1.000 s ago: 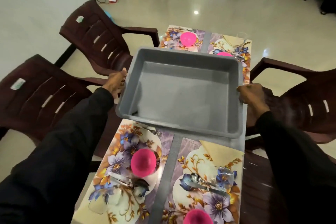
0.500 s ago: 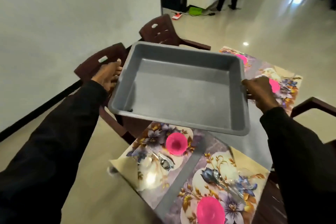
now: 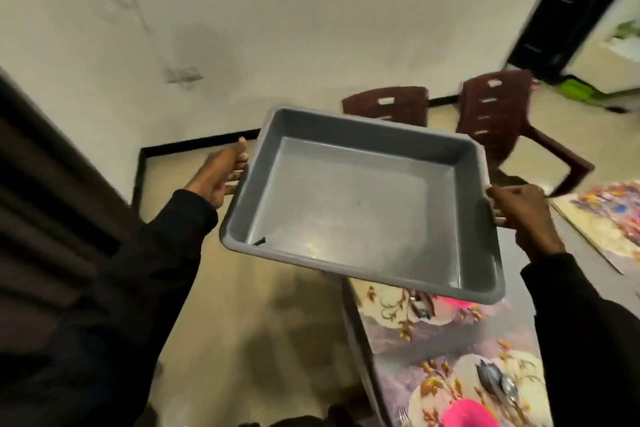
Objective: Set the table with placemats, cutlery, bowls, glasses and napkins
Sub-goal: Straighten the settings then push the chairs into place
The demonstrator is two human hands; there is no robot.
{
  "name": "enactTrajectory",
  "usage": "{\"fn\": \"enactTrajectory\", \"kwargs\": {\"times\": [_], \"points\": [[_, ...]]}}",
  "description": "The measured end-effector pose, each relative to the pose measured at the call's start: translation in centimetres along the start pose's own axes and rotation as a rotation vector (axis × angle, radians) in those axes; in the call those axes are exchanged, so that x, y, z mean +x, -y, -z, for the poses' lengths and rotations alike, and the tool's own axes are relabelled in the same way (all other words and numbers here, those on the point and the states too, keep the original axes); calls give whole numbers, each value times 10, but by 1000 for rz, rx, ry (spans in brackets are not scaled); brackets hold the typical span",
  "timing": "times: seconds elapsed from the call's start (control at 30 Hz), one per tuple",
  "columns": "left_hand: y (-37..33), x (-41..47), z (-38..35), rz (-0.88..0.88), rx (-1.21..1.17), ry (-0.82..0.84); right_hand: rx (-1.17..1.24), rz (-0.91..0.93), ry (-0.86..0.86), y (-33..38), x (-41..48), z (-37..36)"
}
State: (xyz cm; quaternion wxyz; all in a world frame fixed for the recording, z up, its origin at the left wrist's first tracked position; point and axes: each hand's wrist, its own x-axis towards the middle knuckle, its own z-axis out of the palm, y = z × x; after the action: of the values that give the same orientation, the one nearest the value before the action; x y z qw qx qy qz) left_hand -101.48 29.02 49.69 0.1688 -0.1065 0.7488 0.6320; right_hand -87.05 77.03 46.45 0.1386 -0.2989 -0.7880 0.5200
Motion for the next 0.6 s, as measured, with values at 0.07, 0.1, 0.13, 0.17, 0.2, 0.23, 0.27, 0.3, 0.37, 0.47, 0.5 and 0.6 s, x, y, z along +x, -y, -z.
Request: {"fn": "enactTrajectory", "kwargs": {"times": [0.07,0.1,0.13,0.17,0.2,0.23,0.27,0.3,0.37,0.47,0.5,0.6], "points": [[26,-36,47,33,-72,-122,-31,26,80,12,-16,-40],[40,-57,71,51,-118,-190,-57,45,128,17,-23,-62],[53,-77,89,59,-155,-250,-84,58,166,22,-30,-81],[65,-96,103,68,-181,-301,-119,63,204,28,-38,-98],[80,-121,122,72,-211,-374,-159,93,252,35,-49,-121],[92,-141,135,77,-240,-430,-168,113,304,42,-62,-138],[107,-167,151,89,-275,-493,-188,162,376,48,-75,-161],[120,-189,162,101,-296,-543,-207,203,439,51,-84,-179],[150,-236,182,134,-356,-653,-236,245,548,64,-111,-217],[195,-305,199,168,-448,-807,-270,263,735,77,-150,-271],[208,-324,201,178,-474,-850,-283,278,783,83,-165,-286],[250,-389,198,210,-570,-1043,-309,376,975,90,-212,-332]]}}
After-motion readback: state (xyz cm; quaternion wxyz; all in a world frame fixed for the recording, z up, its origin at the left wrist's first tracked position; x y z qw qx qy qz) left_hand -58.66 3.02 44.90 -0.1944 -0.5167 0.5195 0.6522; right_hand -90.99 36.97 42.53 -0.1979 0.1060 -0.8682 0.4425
